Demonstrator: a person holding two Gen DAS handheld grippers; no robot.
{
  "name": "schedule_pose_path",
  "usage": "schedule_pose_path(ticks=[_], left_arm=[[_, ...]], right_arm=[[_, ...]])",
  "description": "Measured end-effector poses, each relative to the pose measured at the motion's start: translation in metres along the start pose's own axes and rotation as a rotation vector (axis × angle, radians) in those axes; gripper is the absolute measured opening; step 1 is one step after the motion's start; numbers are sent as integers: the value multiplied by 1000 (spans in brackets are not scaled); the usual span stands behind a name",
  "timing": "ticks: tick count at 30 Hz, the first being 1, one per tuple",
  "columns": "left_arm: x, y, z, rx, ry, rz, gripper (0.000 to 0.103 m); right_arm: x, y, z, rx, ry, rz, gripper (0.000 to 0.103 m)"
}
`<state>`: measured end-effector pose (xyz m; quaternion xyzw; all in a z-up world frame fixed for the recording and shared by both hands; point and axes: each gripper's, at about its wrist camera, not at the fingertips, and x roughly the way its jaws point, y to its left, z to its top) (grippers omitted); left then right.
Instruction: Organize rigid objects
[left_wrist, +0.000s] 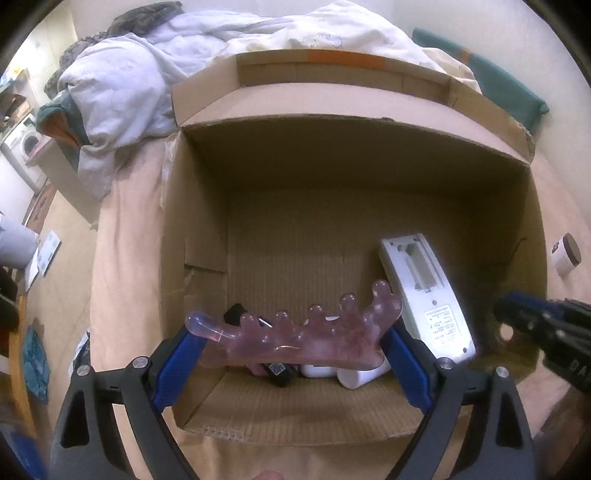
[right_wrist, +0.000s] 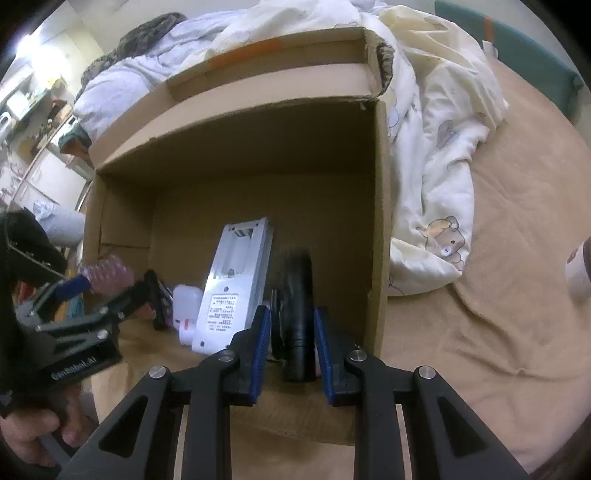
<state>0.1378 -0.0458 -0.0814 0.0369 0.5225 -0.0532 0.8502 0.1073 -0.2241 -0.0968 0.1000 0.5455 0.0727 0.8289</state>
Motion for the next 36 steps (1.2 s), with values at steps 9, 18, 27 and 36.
schedule_pose_path(ticks=[9,18,27,36], left_arm=[[-5,2,0,-29,-9,-51,102],[-27,-1,4,-5,-52,-51,102],[-62,5,3,2,-94,24,102],[-118,18,-15,-35,-132,38,102]], right_arm=[[-9,2,4,15,-25,68,72],[-27,9,12,2,-139,60,103],[-52,3,11,72,-220,65,103],[-102,14,-8,87,-239,58,103]])
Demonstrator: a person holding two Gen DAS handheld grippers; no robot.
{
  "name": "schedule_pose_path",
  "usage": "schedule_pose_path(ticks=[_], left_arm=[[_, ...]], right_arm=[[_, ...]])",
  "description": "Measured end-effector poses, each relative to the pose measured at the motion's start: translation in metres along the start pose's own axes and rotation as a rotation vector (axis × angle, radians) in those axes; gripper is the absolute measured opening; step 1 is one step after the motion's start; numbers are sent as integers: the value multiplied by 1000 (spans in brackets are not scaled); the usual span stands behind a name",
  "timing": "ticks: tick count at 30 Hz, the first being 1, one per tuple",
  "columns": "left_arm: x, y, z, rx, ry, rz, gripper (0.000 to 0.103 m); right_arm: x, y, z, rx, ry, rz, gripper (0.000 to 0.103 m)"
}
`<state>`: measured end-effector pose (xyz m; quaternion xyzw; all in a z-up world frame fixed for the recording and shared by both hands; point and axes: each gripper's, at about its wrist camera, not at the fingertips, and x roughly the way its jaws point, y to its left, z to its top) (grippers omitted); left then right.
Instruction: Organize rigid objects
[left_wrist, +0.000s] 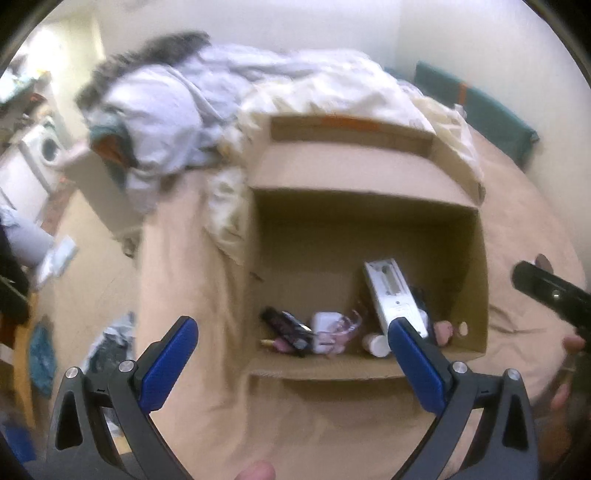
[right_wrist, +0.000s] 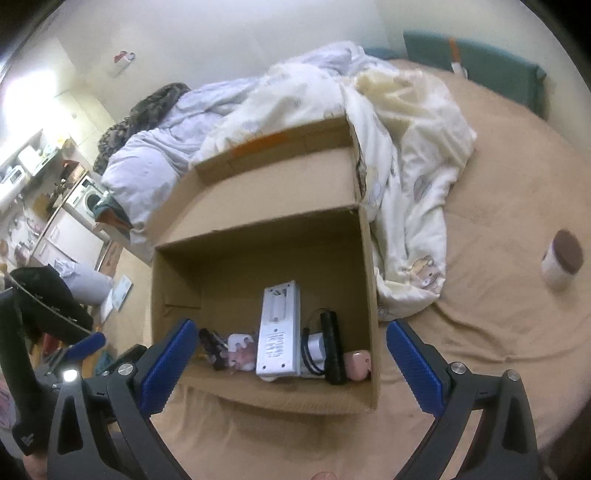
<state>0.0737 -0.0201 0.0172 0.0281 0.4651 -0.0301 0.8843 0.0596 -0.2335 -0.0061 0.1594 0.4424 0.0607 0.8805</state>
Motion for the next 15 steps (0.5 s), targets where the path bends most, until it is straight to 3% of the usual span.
schedule_pose_path(ticks=[9,15], left_arm=[[-63,9,-18,23,-148,9,102],[-90,19,-38,2,-191,-58,102]], right_arm=[[-55,25,-31,-84,-81,-25,103],[-74,26,-58,-125,-135,-29,103]])
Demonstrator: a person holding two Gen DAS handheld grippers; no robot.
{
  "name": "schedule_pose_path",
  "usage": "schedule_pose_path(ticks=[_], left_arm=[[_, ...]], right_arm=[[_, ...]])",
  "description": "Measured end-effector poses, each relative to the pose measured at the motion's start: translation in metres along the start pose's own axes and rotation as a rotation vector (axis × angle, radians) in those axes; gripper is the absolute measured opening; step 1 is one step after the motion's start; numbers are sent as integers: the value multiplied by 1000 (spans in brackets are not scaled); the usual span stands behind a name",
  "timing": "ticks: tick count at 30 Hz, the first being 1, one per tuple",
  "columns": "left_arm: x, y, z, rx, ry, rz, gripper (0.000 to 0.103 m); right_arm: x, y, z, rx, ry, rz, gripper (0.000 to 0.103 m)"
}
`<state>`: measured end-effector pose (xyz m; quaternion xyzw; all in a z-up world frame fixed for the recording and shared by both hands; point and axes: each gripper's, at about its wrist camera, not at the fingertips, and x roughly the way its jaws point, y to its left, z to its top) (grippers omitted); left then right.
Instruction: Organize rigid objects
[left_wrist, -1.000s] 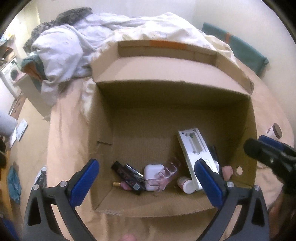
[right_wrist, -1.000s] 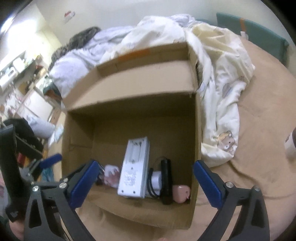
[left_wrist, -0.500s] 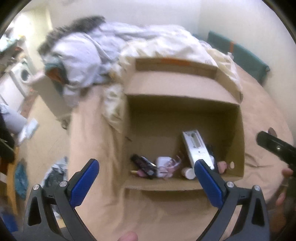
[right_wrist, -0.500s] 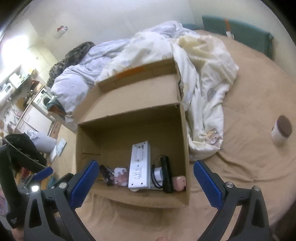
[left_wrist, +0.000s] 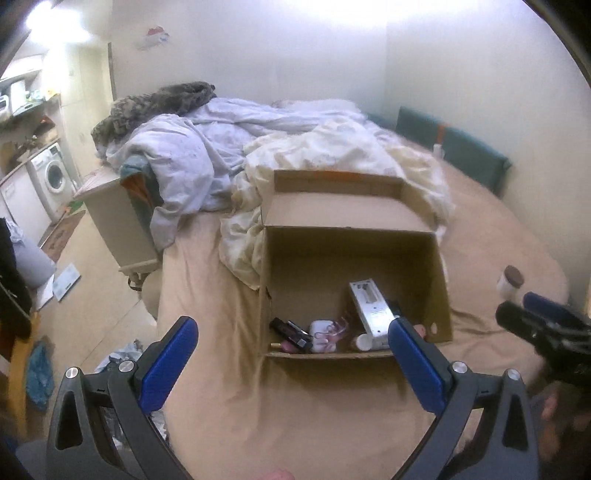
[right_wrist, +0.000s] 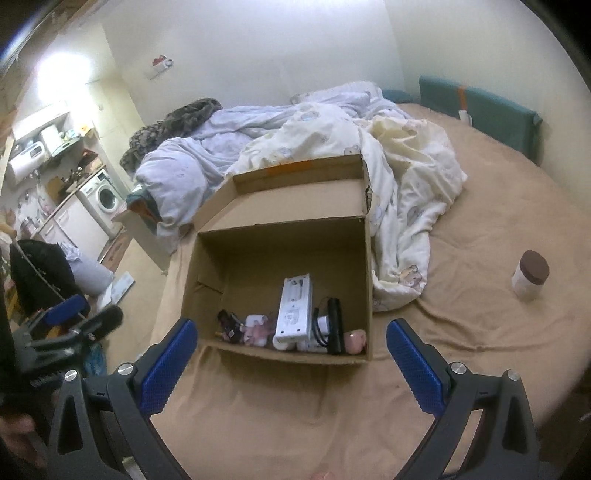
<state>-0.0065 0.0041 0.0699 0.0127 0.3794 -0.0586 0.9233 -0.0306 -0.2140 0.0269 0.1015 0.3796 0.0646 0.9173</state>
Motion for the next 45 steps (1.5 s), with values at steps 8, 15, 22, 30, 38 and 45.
schedule_pose_path(ticks=[8,15,22,30,38,45], left_arm=[[19,4,-18,-32,26,2,102],[28,10,-23,-53,8,7,102],[38,12,-24,-57,16,32,102],[42,10,-26,-54,22,21,102],[42,10,-27,-48,26,20,102],[42,10,-27,-48,27,18,102]], right_arm=[[17,-6,-28,9,-17,-18,103],[13,3,-26,-38,-81,-37,103],[11,3,-24,-32,-95,-31,103],[12,2,-24,-32,-88,-33,103],[13,2,-24,-33,-88,-34,103],[12,2,-24,-31,-87,-34,103]])
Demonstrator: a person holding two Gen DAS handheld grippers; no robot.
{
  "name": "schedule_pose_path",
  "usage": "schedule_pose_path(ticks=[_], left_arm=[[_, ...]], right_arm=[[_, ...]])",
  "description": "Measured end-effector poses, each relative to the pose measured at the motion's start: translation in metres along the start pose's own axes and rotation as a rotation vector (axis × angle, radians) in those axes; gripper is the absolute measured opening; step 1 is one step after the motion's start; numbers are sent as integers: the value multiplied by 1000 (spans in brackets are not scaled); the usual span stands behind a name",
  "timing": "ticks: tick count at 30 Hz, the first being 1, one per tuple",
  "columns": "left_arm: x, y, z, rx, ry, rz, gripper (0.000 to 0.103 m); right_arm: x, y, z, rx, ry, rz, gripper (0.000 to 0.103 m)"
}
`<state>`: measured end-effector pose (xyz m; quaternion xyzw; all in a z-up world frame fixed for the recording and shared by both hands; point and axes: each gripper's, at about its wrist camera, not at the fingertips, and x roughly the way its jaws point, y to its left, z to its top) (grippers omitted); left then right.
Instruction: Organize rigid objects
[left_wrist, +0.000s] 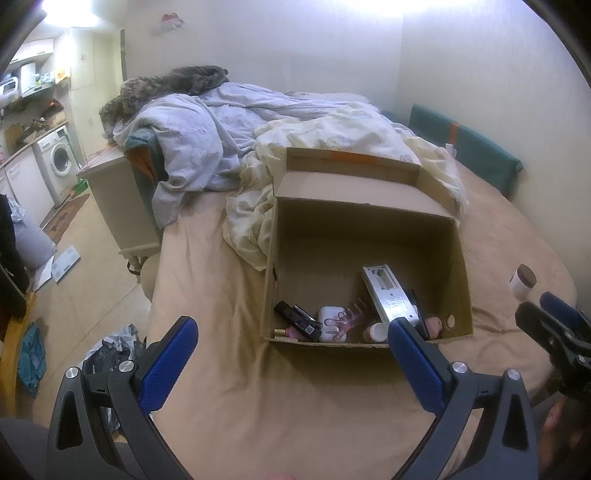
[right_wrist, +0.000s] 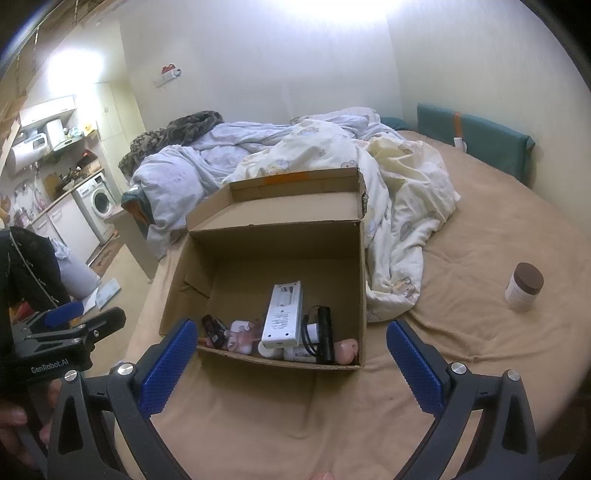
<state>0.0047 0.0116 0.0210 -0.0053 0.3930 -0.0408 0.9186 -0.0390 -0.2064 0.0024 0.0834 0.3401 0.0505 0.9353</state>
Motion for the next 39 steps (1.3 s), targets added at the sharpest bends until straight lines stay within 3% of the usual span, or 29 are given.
schedule_pose_path(ticks=[39], left_arm=[[-1,-9,-4,6,20,-32,102]], right_arm=[[0,-1,-1,-2,2,0,103]])
